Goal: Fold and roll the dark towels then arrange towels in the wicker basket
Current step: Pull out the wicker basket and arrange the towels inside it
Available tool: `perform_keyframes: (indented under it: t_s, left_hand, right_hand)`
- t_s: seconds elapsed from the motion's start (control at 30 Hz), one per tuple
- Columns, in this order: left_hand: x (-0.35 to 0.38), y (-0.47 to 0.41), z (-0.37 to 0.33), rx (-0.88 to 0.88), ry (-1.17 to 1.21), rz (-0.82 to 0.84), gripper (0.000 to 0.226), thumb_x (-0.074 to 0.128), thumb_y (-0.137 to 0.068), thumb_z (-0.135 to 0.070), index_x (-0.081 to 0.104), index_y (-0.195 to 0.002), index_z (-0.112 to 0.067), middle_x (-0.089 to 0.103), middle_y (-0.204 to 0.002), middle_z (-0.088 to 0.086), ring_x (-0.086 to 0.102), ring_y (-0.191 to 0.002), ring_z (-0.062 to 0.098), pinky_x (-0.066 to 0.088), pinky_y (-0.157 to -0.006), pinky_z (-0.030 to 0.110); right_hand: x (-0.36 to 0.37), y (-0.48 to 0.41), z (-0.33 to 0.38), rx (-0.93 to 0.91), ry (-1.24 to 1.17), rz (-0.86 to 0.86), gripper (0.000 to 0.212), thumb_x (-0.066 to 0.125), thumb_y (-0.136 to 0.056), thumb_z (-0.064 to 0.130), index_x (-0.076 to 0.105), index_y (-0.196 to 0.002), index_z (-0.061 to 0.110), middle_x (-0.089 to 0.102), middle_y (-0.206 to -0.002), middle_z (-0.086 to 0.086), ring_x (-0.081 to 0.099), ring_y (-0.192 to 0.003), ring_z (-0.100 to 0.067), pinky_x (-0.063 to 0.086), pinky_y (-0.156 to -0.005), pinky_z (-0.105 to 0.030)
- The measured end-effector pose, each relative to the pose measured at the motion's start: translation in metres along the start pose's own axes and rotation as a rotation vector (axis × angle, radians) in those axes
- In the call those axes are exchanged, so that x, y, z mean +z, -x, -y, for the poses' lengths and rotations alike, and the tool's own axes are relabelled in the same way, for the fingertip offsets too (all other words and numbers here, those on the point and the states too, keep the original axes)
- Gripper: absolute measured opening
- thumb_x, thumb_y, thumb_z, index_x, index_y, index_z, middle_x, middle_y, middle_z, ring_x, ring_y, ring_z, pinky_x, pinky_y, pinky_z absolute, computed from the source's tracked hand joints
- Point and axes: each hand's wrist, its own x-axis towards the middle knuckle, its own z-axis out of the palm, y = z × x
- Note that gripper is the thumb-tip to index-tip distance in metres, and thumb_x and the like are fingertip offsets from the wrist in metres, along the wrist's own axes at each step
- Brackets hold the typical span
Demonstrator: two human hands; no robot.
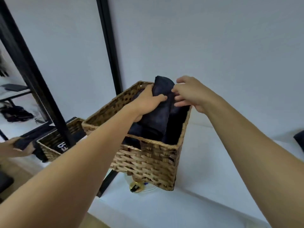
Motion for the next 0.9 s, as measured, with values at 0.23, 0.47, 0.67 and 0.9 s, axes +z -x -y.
perform_keyframes:
  t_s: [0.23, 0.47, 0.67, 0.9]
  left_hand:
    - [0.004, 0.018, 0.035, -0.170, 0.016, 0.308, 0.075, 0.064, -0.092, -0.008, 0.020, -0.151, -0.021, 0.045, -0.134, -0.007, 0.041, -0.122, 0.009, 0.038, -0.093, 0.024]
    - [-0.012, 0.009, 0.038, -0.331, -0.170, 0.456, 0.077, 0.075, -0.082, -0.015, 0.033, -0.143, -0.036, 0.055, -0.136, 0.001, 0.058, -0.117, 0.029, 0.058, -0.073, 0.038]
    - [-0.012, 0.012, 0.040, -0.353, -0.397, 0.487, 0.073, 0.075, -0.083, -0.018, 0.035, -0.143, -0.016, 0.046, -0.142, 0.007, 0.050, -0.125, 0.031, 0.053, -0.082, 0.035]
    - [0.002, 0.034, 0.015, 0.014, -1.073, 0.351, 0.061, 0.078, -0.080, -0.035, 0.048, -0.126, -0.008, 0.050, -0.125, 0.013, 0.054, -0.104, 0.030, 0.051, -0.085, 0.039]
  right_hand:
    - [0.039, -0.020, -0.009, -0.133, 0.724, 0.098, 0.049, 0.047, -0.098, 0.039, 0.046, -0.142, 0.017, 0.056, -0.134, -0.007, 0.066, -0.089, -0.028, 0.059, -0.078, -0.042]
    - [0.038, -0.038, -0.018, -0.017, 0.800, 0.235, 0.039, 0.056, -0.096, 0.037, 0.060, -0.118, 0.005, 0.066, -0.105, -0.016, 0.072, -0.074, -0.031, 0.061, -0.075, -0.040]
    - [0.047, -0.054, -0.022, 0.129, 0.769, 0.378, 0.045, 0.058, -0.097, 0.033, 0.052, -0.127, 0.001, 0.061, -0.116, -0.021, 0.072, -0.080, -0.030, 0.060, -0.079, -0.040]
    - [0.064, -0.066, -0.034, 0.123, 0.975, 0.428, 0.018, 0.057, -0.096, 0.019, 0.063, -0.095, 0.002, 0.053, -0.077, -0.010, 0.061, -0.066, -0.027, 0.054, -0.070, -0.037]
